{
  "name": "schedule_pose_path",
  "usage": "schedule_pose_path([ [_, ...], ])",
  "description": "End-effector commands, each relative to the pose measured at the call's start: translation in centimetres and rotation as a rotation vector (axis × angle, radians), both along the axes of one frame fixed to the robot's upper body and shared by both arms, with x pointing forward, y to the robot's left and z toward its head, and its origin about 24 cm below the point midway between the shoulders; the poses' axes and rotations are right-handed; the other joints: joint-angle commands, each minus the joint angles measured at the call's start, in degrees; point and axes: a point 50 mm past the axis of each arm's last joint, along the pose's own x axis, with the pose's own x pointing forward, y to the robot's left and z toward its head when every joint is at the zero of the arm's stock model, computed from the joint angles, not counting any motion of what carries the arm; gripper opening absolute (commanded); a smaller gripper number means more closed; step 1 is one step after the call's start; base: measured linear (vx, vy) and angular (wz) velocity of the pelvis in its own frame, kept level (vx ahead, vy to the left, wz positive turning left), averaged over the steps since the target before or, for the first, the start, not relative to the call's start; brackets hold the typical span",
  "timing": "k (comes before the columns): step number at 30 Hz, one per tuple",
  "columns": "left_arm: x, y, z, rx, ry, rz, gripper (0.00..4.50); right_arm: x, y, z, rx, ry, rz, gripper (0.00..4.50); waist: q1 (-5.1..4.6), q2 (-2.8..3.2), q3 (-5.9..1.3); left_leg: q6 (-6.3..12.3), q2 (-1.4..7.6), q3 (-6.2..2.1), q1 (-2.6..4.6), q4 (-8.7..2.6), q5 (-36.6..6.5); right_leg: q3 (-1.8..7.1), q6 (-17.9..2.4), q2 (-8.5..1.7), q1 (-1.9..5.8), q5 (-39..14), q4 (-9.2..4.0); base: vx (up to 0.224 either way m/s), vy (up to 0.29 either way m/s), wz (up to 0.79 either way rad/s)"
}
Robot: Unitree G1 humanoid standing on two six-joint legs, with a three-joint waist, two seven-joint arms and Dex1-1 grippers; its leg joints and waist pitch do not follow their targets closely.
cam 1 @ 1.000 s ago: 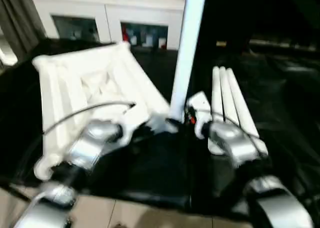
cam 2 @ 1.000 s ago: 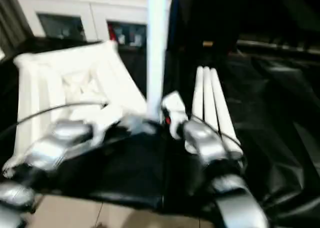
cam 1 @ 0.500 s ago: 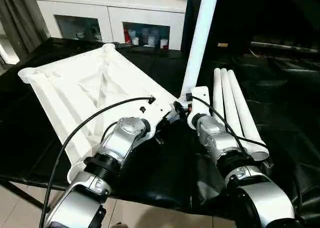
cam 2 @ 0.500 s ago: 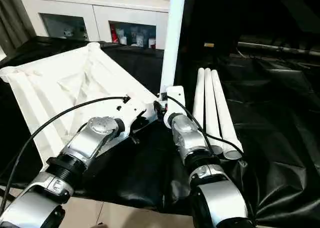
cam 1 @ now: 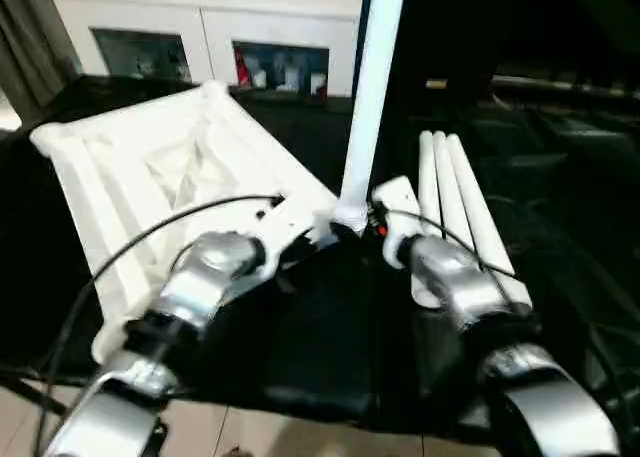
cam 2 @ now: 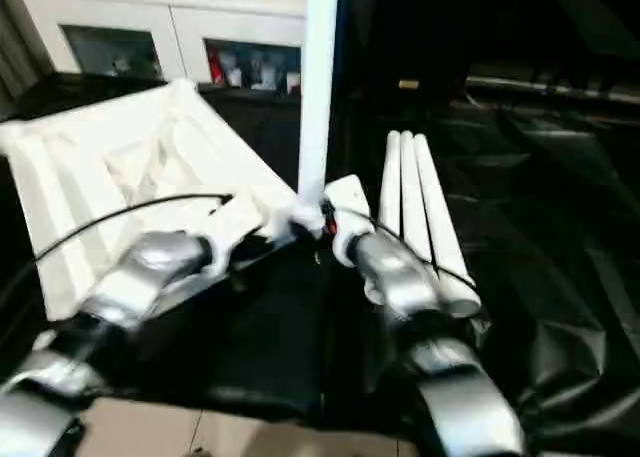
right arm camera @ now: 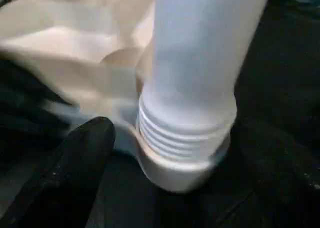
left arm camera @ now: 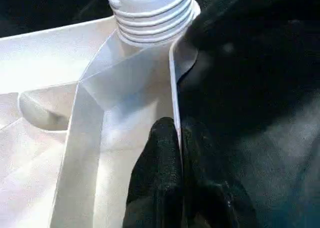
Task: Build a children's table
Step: Rotate leg to tighten
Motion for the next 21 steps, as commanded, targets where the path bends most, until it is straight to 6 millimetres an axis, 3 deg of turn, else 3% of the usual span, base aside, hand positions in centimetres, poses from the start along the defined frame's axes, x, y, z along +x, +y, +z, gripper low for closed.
schedule_pose_path([
  [1,-1.3,-0.1,-0.7,0.022,0.059,-0.128,0.00,-0.6,-0.2,0.7,-0.011,-0.007,0.120,4.15,0.37,0.35,-3.93,4.51,1.56,-0.35,-0.13,-3.41,-4.89,3.38,-13.08,-4.19,3.83,1.53,-3.16,0.000,0.000,0.00],
  [4,-1.7,0.0,-0.6,0.023,0.077,-0.172,0.00,-1.0,-0.5,0.8,-0.030,0.005,0.170,4.15,0.45,0.41,-3.74,4.41,1.64,-0.17,0.03,-3.52,-6.37,3.41,-13.56,-4.21,3.67,-0.78,-3.42,0.000,0.000,0.00],
  [8,-2.1,-0.1,-0.3,0.008,0.081,-0.204,0.00,-1.0,-0.4,1.2,-0.021,-0.008,0.182,4.15,0.89,0.39,-3.48,2.40,1.81,-0.16,0.53,-3.87,-9.72,3.56,-12.72,-4.33,3.38,-6.34,-4.01,0.000,0.000,0.00],
  [15,-2.4,0.2,-0.3,0.008,0.090,-0.217,0.00,-1.6,-0.2,1.0,-0.015,0.021,0.228,4.15,1.09,0.25,-3.74,2.36,1.69,-0.29,0.20,-3.78,-7.21,3.56,-12.06,-4.35,3.72,-3.52,-3.55,0.000,0.000,0.00],
  [21,-2.5,0.2,-0.3,0.008,0.093,-0.216,0.00,-1.6,-0.3,0.8,-0.035,0.026,0.220,3.45,1.04,0.20,-3.65,2.42,1.65,-0.23,0.23,-3.75,-7.23,3.51,-12.07,-4.32,3.64,-4.62,-3.68,0.000,0.000,0.00],
])
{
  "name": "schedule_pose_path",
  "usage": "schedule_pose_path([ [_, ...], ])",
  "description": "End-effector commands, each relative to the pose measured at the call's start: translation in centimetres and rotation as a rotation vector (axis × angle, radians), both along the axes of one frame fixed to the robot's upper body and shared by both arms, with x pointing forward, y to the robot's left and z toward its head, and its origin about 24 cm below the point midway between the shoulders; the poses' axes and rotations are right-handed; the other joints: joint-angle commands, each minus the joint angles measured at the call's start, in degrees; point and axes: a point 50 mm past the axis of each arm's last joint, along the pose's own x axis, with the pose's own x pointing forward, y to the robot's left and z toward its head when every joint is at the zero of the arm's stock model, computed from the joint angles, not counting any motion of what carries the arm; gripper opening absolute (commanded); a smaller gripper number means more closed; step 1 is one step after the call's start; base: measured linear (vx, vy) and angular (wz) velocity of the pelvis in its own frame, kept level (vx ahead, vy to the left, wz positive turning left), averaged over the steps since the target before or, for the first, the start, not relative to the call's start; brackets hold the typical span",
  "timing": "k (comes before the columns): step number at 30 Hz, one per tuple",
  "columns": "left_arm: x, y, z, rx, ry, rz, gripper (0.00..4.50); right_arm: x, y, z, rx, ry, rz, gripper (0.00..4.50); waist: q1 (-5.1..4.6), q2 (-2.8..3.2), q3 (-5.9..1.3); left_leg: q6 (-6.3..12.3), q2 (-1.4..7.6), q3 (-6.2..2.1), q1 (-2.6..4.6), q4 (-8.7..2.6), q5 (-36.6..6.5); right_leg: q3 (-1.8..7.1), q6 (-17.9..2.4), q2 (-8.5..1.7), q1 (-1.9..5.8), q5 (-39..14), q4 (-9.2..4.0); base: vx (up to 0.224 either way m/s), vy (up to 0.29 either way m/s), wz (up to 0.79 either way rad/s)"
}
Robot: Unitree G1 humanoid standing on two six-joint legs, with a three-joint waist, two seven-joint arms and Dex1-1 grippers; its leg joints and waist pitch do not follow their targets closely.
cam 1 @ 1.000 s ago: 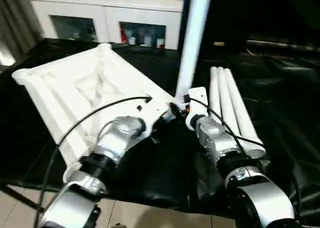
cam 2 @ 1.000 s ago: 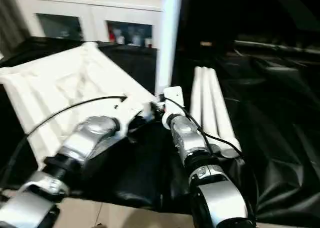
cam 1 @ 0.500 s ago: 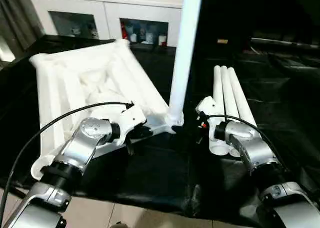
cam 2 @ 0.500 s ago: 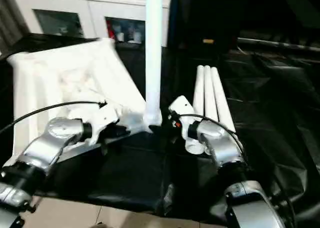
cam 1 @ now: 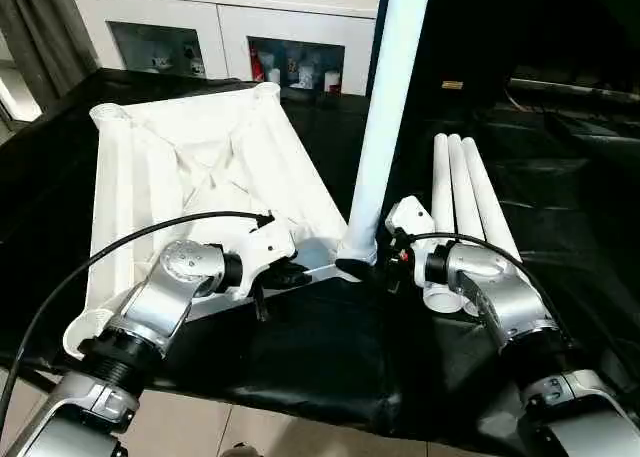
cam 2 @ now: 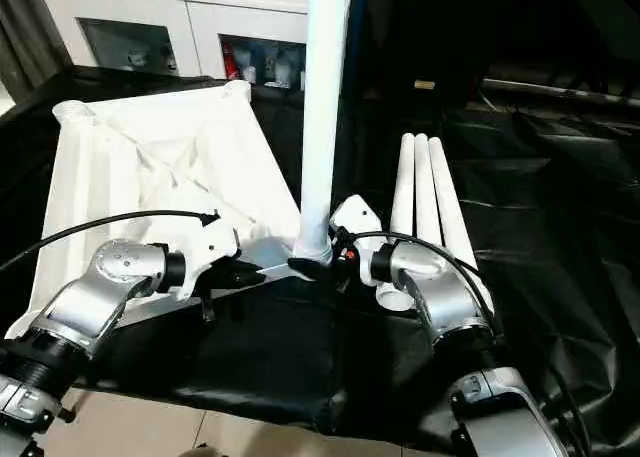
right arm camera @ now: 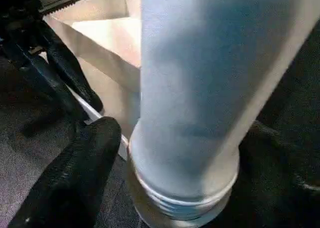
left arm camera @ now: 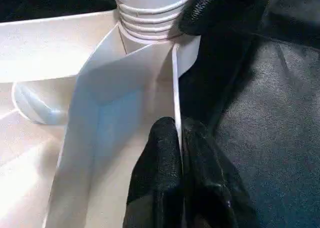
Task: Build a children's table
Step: Rotate leg to tighten
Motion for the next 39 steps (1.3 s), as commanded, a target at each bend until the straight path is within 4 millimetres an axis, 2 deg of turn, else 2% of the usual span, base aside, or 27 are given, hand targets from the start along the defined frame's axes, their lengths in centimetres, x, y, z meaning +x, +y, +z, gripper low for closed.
schedule_pose_path([
  [1,-0.6,-0.5,-0.5,0.022,0.023,-0.047,0.00,0.0,0.1,0.0,-0.011,0.002,0.006,3.45,-0.05,0.07,-3.66,2.50,1.62,-0.27,-0.01,-3.78,-7.31,3.54,-11.95,-4.24,3.56,-4.94,-3.68,0.000,0.000,0.00],
  [3,-0.6,-0.5,-0.5,0.021,0.024,-0.047,0.00,-0.1,0.1,0.0,-0.008,0.004,0.006,3.34,-0.04,0.11,-3.66,2.42,1.61,-0.29,-0.02,-3.80,-7.33,3.54,-11.85,-4.25,3.58,-5.16,-3.69,0.000,0.000,0.00],
  [4,-0.7,-0.5,-0.5,0.020,0.025,-0.047,0.00,-0.1,0.1,0.0,-0.005,0.006,0.006,3.09,-0.05,0.10,-3.68,2.40,1.62,-0.29,0.00,-3.79,-7.34,3.53,-11.77,-4.25,3.59,-5.18,-3.67,0.000,0.000,0.00],
  [8,-0.7,-0.4,-0.5,0.022,0.030,-0.049,0.00,-0.2,0.2,-0.2,-0.011,0.012,0.012,2.81,-0.06,0.11,-3.76,2.52,1.59,-0.29,0.00,-3.71,-6.60,3.53,-11.96,-4.18,3.59,-3.89,-3.49,0.000,0.000,0.00],
  [12,-0.7,-0.4,-0.6,0.023,0.036,-0.051,0.00,-0.3,0.1,-0.4,-0.018,0.023,0.008,2.75,-0.06,0.12,-3.79,2.67,1.57,-0.27,0.00,-3.65,-6.44,3.51,-12.21,-4.17,3.62,-3.28,-3.44,0.000,0.000,0.00],
  [15,-0.5,-0.2,-0.8,0.026,0.046,-0.013,0.00,-0.4,0.0,-1.5,-0.028,0.066,-0.040,2.72,-0.13,0.18,-3.75,2.51,1.55,-0.28,0.03,-3.70,-6.56,3.49,-12.24,-4.16,3.60,-3.61,-3.47,0.000,0.000,0.00],
  [17,0.4,-0.3,-0.9,0.017,0.038,0.087,0.00,0.0,0.0,-2.4,-0.008,0.096,-0.159,2.72,-0.26,0.25,-3.40,1.94,1.56,-0.28,0.07,-3.91,-8.63,3.48,-11.75,-4.27,3.46,-7.34,-4.00,0.000,0.000,0.00],
  [18,1.1,-0.5,-1.0,0.015,0.025,0.162,0.00,0.2,0.1,-2.9,0.000,0.113,-0.238,2.72,-0.53,0.09,-3.22,1.74,1.50,-0.12,0.11,-3.98,-9.65,3.50,-11.43,-4.16,3.32,-9.36,-4.28,0.000,0.000,0.00],
  [19,1.3,-0.5,-1.0,0.015,0.022,0.182,0.00,0.3,0.1,-3.0,0.002,0.118,-0.260,2.72,-0.43,0.34,-3.05,1.20,1.46,-0.19,0.30,-4.08,-10.68,3.52,-10.93,-4.33,3.12,-12.13,-4.64,0.000,0.000,0.00],
  [20,2.3,-0.8,-1.1,0.011,0.010,0.304,0.00,0.7,0.3,-3.7,0.002,0.136,-0.393,2.72,-0.56,0.15,-2.79,-0.36,1.33,-0.26,0.92,-4.22,-13.63,3.47,-9.16,-4.45,2.86,-19.83,-5.46,0.000,0.000,0.00],
  [21,2.7,-1.0,-1.2,0.010,0.008,0.360,0.00,0.9,0.4,-3.9,-0.001,0.142,-0.456,2.72,-0.52,0.17,-2.93,-0.99,1.35,-0.49,1.02,-4.31,-14.42,3.38,-8.03,-4.60,2.96,-22.75,-5.75,0.000,0.000,0.00],
  [24,3.7,-1.9,-1.3,-0.005,0.033,0.522,0.00,1.4,0.9,-4.7,-0.048,0.156,-0.626,2.71,-0.56,0.27,-2.86,-1.14,1.32,-0.59,1.06,-4.39,-14.85,3.32,-6.86,-4.62,2.71,-24.32,-6.13,0.000,0.000,0.00],
  [25,3.8,-2.1,-1.3,-0.009,0.033,0.526,0.00,1.4,1.0,-4.7,-0.051,0.159,-0.641,2.71,-0.68,0.21,-2.71,-1.06,1.20,-0.51,1.08,-4.36,-15.28,3.30,-6.49,-4.56,2.59,-25.34,-6.37,0.000,0.000,0.00],
  [26,4.0,-3.4,-1.1,-0.037,0.028,0.542,0.00,1.6,1.8,-4.9,-0.050,0.182,-0.705,2.71,-0.72,0.23,-2.85,-0.91,1.16,-0.70,1.04,-4.57,-15.73,3.18,-5.80,-4.58,2.80,-25.44,-6.43,0.000,0.000,0.00],
  [28,4.1,-4.2,-1.0,-0.045,0.020,0.544,0.00,1.7,2.4,-4.9,-0.036,0.197,-0.736,2.71,-0.81,0.23,-2.82,-0.93,1.18,-0.78,1.50,-4.61,-17.26,3.10,-5.41,-4.55,2.58,-26.14,-6.63,0.000,0.000,0.00],
  [30,4.0,-5.6,-0.9,-0.027,-0.007,0.497,0.00,2.0,3.7,-4.5,-0.027,0.191,-0.732,2.71,-0.86,0.15,-2.97,-0.60,1.28,-0.90,1.12,-4.81,-16.75,3.15,-5.27,-4.58,2.80,-24.47,-6.44,0.000,0.000,0.00],
  [32,3.9,-5.8,-1.0,-0.018,-0.017,0.479,0.00,2.2,4.2,-4.2,-0.021,0.180,-0.711,2.71,-0.92,0.17,-3.13,-0.29,1.35,-0.80,0.82,-4.78,-14.89,3.31,-6.32,-4.47,2.98,-19.42,-5.89,0.000,0.000,0.00],
  [33,3.9,-5.7,-1.0,-0.009,-0.027,0.477,0.00,2.3,4.4,-4.1,-0.017,0.173,-0.714,3.27,-0.97,0.06,-3.21,-0.15,1.35,-0.76,0.61,-4.77,-14.21,3.36,-6.86,-4.50,3.09,-17.91,-5.67,0.000,0.000,0.00],
  [37,3.8,-5.1,-1.2,0.007,-0.035,0.464,0.00,2.5,4.8,-3.7,0.024,0.171,-0.677,3.47,-0.89,0.16,-3.28,0.52,1.28,-0.62,0.53,-4.69,-13.11,3.36,-7.74,-4.54,3.30,-16.14,-5.52,0.000,0.000,0.00],
  [39,3.7,-5.0,-1.3,0.012,-0.044,0.441,0.00,2.6,4.8,-3.5,0.034,0.157,-0.675,3.77,-1.08,0.06,-3.38,0.58,1.30,-0.64,0.23,-4.70,-11.51,3.41,-8.19,-4.66,3.55,-14.76,-5.32,0.000,0.000,0.00],
])
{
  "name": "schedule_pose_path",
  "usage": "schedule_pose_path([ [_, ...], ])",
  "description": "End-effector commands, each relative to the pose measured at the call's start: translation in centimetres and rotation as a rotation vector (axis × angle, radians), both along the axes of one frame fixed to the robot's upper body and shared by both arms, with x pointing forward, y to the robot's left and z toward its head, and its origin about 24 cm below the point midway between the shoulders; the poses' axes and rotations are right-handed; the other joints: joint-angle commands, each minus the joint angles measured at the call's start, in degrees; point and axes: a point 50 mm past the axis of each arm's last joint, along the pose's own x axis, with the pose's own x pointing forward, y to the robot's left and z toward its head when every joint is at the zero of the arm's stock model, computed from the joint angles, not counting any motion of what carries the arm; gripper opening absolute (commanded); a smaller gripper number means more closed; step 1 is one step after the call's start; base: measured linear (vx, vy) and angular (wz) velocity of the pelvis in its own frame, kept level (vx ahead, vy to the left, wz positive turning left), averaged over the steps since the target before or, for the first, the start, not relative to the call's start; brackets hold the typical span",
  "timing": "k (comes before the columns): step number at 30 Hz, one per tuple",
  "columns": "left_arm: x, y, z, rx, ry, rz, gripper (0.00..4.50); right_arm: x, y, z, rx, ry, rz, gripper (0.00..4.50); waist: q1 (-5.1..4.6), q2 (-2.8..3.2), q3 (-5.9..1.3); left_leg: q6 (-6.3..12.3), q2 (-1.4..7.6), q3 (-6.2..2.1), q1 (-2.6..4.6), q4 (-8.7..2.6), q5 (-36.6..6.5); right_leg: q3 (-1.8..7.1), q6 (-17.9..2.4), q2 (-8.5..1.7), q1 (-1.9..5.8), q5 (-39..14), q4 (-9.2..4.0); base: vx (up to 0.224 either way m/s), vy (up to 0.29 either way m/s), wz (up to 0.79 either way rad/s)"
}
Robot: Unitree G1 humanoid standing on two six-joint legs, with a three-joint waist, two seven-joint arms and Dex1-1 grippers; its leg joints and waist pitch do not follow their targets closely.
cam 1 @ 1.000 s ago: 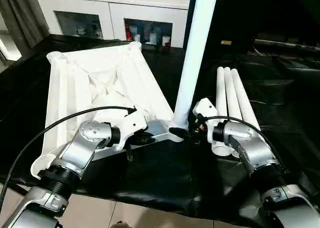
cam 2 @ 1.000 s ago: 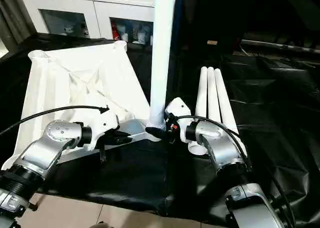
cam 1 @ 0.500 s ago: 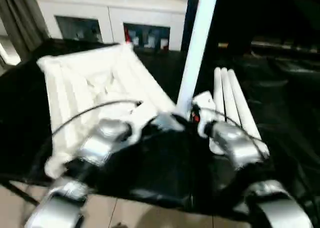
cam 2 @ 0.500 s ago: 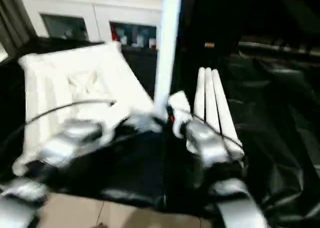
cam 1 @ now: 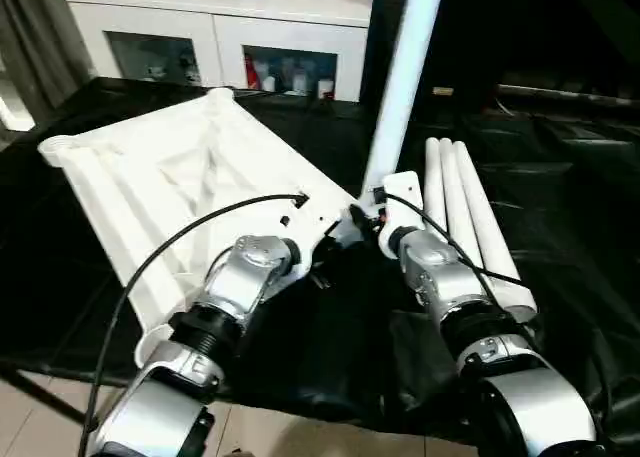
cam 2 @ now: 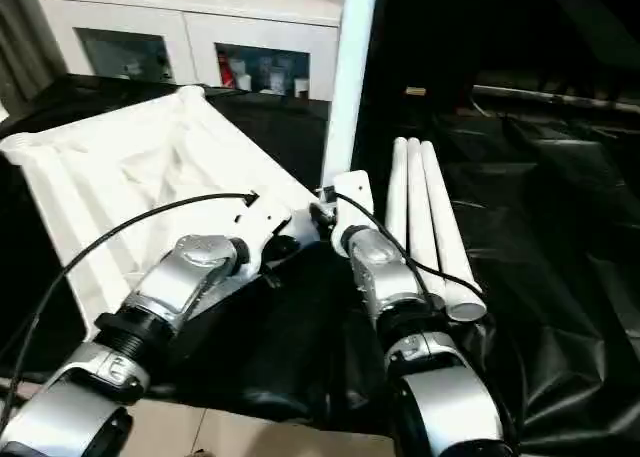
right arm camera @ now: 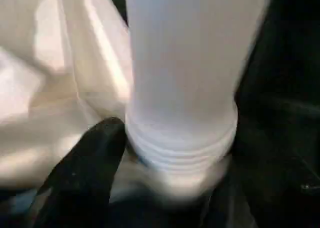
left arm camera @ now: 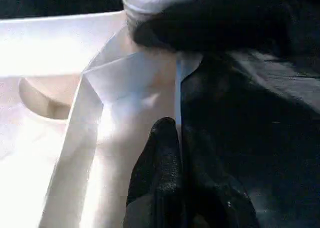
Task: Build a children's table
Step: Rotate leg to tighten
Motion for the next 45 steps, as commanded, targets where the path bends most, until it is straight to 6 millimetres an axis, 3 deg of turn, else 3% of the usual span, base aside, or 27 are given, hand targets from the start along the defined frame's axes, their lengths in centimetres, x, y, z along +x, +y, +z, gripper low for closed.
schedule_pose_path([
  [1,-0.2,0.7,-0.6,0.040,-0.007,-0.003,0.00,-0.7,0.6,-1.2,0.019,0.060,0.053,3.84,0.37,0.06,-3.34,0.94,1.43,-0.62,-0.60,-4.12,-11.44,3.37,-8.65,-4.68,2.55,-14.54,-4.85,0.000,0.000,0.00],
  [4,-0.7,1.2,-0.7,0.044,-0.016,-0.061,0.00,-0.4,0.3,-0.4,0.029,0.017,0.096,4.13,0.05,0.02,-3.28,1.63,1.46,-0.60,-0.81,-4.11,-11.20,3.36,-9.03,-4.70,2.72,-14.86,-4.84,0.000,0.000,0.00],
  [8,-0.9,1.7,-0.8,0.053,-0.013,-0.087,0.00,-0.3,0.0,0.1,0.034,-0.004,0.151,4.25,0.07,0.17,-3.47,2.21,1.60,-0.40,-0.62,-3.90,-9.05,3.44,-10.33,-4.53,2.53,-11.31,-4.46,0.000,0.000,0.00],
  [12,-1.9,3.6,-0.3,0.053,-0.033,-0.246,0.00,-1.5,-2.7,1.4,-0.065,-0.089,0.472,4.25,0.48,0.18,-3.83,4.04,1.70,-0.36,-1.13,-3.43,-5.74,3.41,-11.48,-4.33,2.87,-3.13,-3.40,0.000,0.000,0.00],
  [16,-2.5,4.2,-0.1,0.051,-0.019,-0.313,0.00,-2.1,-3.6,1.6,-0.092,-0.094,0.555,4.25,0.49,0.07,-3.86,4.94,1.54,-0.18,-1.15,-3.24,-5.15,3.48,-12.91,-4.23,2.89,-0.41,-3.11,0.000,0.000,0.00],
  [20,-3.5,5.0,0.1,0.054,0.018,-0.405,0.00,-2.5,-4.8,2.2,-0.127,-0.111,0.630,4.25,0.78,0.10,-3.71,4.61,1.76,-0.17,-0.92,-3.34,-6.58,3.42,-13.18,-4.32,2.78,-3.14,-3.32,0.000,0.000,0.00],
  [25,-3.9,5.2,0.3,0.043,0.026,-0.434,0.00,-2.7,-4.6,2.8,-0.086,-0.114,0.665,4.25,1.16,0.25,-3.56,3.77,1.77,-0.16,-0.68,-3.46,-7.86,3.47,-12.96,-4.20,2.65,-5.25,-3.54,0.000,0.000,0.00],
  [31,-4.2,5.2,0.3,0.032,0.033,-0.454,0.00,-3.0,-4.0,2.5,-0.099,-0.096,0.699,4.25,1.41,0.02,-3.77,3.38,1.67,-0.21,-0.86,-3.34,-6.46,3.48,-12.73,-4.20,2.78,-3.31,-3.14,0.000,0.000,0.00],
  [32,-4.3,5.2,0.3,0.032,0.034,-0.454,0.00,-3.0,-4.0,2.4,-0.097,-0.093,0.701,3.99,1.42,0.06,-3.77,3.46,1.67,-0.20,-0.86,-3.33,-6.22,3.48,-12.72,-4.20,2.75,-3.16,-3.13,0.000,0.000,0.00],
  [38,-4.4,5.3,0.3,0.032,0.042,-0.456,0.00,-3.0,-3.9,2.5,-0.069,-0.083,0.702,3.74,1.41,0.05,-3.80,3.46,1.64,-0.22,-0.89,-3.29,-5.86,3.45,-12.60,-4.11,2.79,-3.00,-3.06,0.000,0.000,0.00],
  [45,-4.5,5.4,0.3,0.033,0.051,-0.459,0.00,-3.1,-4.0,2.2,-0.066,-0.068,0.698,3.05,1.44,0.08,-3.87,3.45,1.62,-0.21,-0.85,-3.22,-5.63,3.44,-12.58,-4.14,2.83,-2.84,-3.01,0.000,0.000,0.00],
])
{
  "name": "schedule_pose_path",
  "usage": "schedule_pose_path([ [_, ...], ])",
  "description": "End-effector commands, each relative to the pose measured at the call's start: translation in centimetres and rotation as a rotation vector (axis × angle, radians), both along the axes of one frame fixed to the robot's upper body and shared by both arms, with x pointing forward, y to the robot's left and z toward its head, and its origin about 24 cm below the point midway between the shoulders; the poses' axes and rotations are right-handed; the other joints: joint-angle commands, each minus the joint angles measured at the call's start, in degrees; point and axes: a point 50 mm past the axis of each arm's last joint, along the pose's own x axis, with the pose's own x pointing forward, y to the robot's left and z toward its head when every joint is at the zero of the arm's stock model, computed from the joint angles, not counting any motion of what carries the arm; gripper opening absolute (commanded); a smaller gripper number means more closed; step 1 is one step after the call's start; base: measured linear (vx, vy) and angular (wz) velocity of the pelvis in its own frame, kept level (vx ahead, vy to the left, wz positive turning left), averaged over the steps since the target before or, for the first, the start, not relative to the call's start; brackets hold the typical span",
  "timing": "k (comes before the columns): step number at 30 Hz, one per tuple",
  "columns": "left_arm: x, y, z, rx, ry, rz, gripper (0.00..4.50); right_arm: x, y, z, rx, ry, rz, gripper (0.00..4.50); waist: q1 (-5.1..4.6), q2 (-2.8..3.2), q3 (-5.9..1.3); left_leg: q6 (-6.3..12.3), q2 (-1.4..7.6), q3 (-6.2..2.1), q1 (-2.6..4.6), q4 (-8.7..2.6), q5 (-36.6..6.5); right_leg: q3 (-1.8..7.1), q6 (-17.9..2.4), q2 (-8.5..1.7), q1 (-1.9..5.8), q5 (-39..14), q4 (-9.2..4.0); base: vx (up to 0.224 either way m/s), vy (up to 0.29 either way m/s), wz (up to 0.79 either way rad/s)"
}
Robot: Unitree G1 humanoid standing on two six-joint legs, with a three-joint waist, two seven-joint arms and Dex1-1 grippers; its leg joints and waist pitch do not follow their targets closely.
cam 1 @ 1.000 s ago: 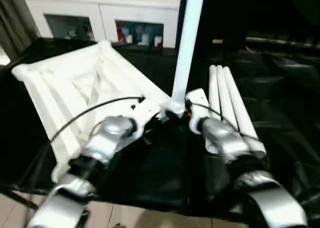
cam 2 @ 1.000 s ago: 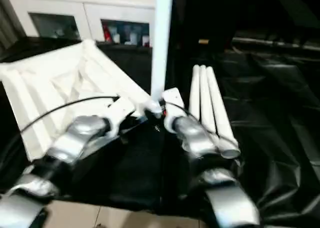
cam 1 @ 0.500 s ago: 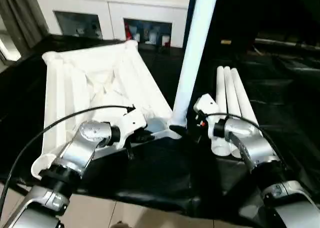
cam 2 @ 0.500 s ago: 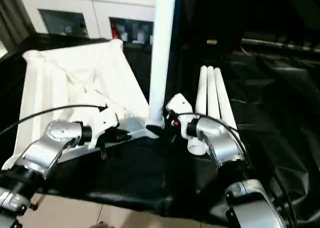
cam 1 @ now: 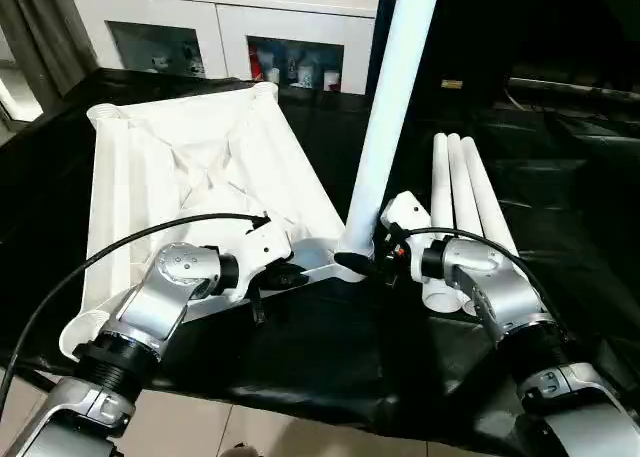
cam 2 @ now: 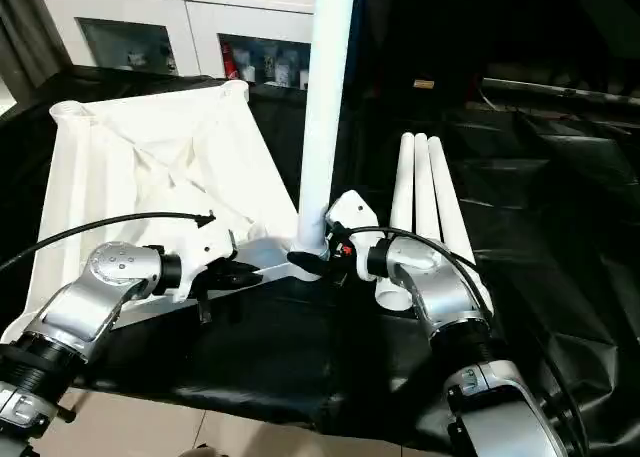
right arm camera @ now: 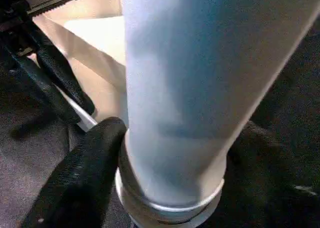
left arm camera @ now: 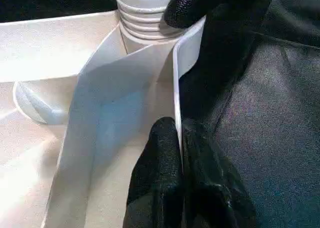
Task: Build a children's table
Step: Rotate leg to tighten
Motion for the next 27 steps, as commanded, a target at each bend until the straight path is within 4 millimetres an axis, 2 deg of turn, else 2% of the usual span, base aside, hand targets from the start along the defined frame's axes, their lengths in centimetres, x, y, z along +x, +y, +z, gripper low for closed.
schedule_pose_path([
  [1,-0.7,-0.5,-0.5,0.016,0.030,-0.053,0.00,-0.1,-0.2,-0.2,0.001,0.012,-0.006,2.96,0.01,0.01,-3.92,3.38,1.57,-0.22,-0.08,-3.21,-5.54,3.46,-12.30,-4.12,3.71,-2.38,-3.08,0.000,0.000,0.00],
  [6,-0.8,-0.3,-0.5,0.018,0.046,-0.053,0.00,-0.1,-0.4,-0.9,-0.006,0.033,-0.061,2.80,-0.03,0.08,-3.91,3.42,1.50,-0.20,-0.12,-3.17,-5.59,3.44,-12.36,-4.11,3.74,-2.40,-3.10,0.000,0.000,0.00],
  [8,-0.7,-0.3,-0.6,0.016,0.047,-0.046,0.00,0.0,-0.5,-1.0,-0.005,0.034,-0.086,2.76,-0.12,0.13,-3.80,3.04,1.53,-0.23,-0.05,-3.28,-6.43,3.43,-12.21,-4.15,3.65,-4.02,-3.29,0.000,0.000,0.00],
  [10,-0.2,-0.5,-0.7,0.011,0.046,0.004,0.00,0.6,-0.6,-1.3,0.010,0.042,-0.191,2.74,-0.30,0.23,-3.53,2.41,1.57,-0.21,-0.02,-3.47,-7.81,3.47,-11.90,-4.21,3.47,-6.53,-3.63,0.000,0.000,0.00],
  [12,0.8,-1.1,-0.9,0.007,0.038,0.111,0.00,1.3,-0.7,-1.8,0.040,0.063,-0.365,2.72,-0.42,0.08,-3.29,1.36,1.51,-0.29,0.18,-3.72,-10.14,3.38,-10.60,-4.30,3.46,-11.91,-4.30,0.000,0.000,0.00],
  [13,0.8,-1.1,-0.9,0.007,0.038,0.111,0.00,1.3,-0.7,-1.8,0.040,0.063,-0.365,2.72,-0.48,0.18,-3.26,0.61,1.45,-0.31,0.44,-3.74,-11.04,3.45,-9.81,-4.38,3.27,-14.89,-4.62,0.000,0.000,0.00],
  [14,2.1,-1.9,-0.9,0.006,0.019,0.235,0.00,2.0,-0.8,-2.4,0.065,0.088,-0.558,2.72,-0.49,0.13,-3.35,0.33,1.57,-0.40,0.54,-3.81,-11.15,3.45,-9.52,-4.45,3.34,-15.55,-4.65,0.000,0.000,0.00],
  [16,3.3,-2.9,-0.8,-0.011,0.005,0.360,0.00,2.3,-0.8,-2.9,0.074,0.117,-0.724,2.72,-0.71,0.02,-3.49,-0.86,1.50,-0.48,0.60,-3.81,-10.48,3.52,-9.45,-4.35,3.16,-14.74,-4.58,0.000,0.000,0.00],
  [18,4.5,-4.4,-0.2,-0.060,-0.023,0.477,0.00,2.5,-0.2,-3.3,0.083,0.154,-0.837,2.72,-0.72,0.00,-3.50,-0.70,1.16,-0.29,0.33,-3.60,-10.32,3.50,-9.25,-4.24,3.15,-14.16,-4.72,0.000,0.000,0.00],
  [19,4.5,-4.5,-0.2,-0.061,-0.023,0.478,0.00,2.5,-0.2,-3.3,0.083,0.154,-0.839,2.72,-0.48,-0.02,-3.55,-0.55,1.12,-0.29,0.56,-3.52,-10.94,3.41,-8.82,-4.32,3.02,-15.09,-4.91,0.000,0.000,0.00],
  [20,4.8,-5.0,-0.1,-0.068,-0.034,0.496,0.00,2.5,0.1,-3.4,0.084,0.163,-0.864,2.72,-0.44,-0.13,-3.66,-0.07,1.05,-0.34,0.11,-3.52,-10.48,3.34,-8.22,-4.33,3.36,-14.65,-4.81,0.000,0.000,0.00],
  [21,5.0,-5.5,0.1,-0.050,-0.065,0.483,0.00,2.6,0.5,-3.4,0.079,0.165,-0.869,2.72,-0.28,-0.03,-3.68,0.16,1.05,-0.39,0.00,-3.49,-10.21,3.32,-7.97,-4.39,3.37,-14.25,-4.79,0.000,0.000,0.00],
  [24,5.0,-5.7,0.1,-0.021,-0.098,0.452,0.00,2.8,1.2,-3.3,0.061,0.155,-0.853,2.72,-0.16,-0.07,-3.73,0.98,1.04,-0.35,-0.02,-3.49,-9.58,3.28,-7.38,-4.27,3.21,-13.08,-4.81,0.000,0.000,0.00],
  [25,5.0,-5.8,0.1,-0.018,-0.104,0.439,0.00,2.8,1.4,-3.2,0.065,0.154,-0.852,2.72,-0.19,0.16,-3.71,0.91,1.08,-0.39,-0.02,-3.54,-9.88,3.25,-7.40,-4.26,3.20,-13.08,-4.80,0.000,0.000,0.00],
  [27,5.0,-5.8,0.0,-0.014,-0.104,0.426,0.00,2.9,1.6,-3.1,0.076,0.153,-0.847,3.26,-0.20,0.00,-3.73,0.85,1.13,-0.41,-0.03,-3.57,-10.23,3.24,-7.62,-4.31,3.22,-12.97,-4.73,0.000,0.000,0.00],
])
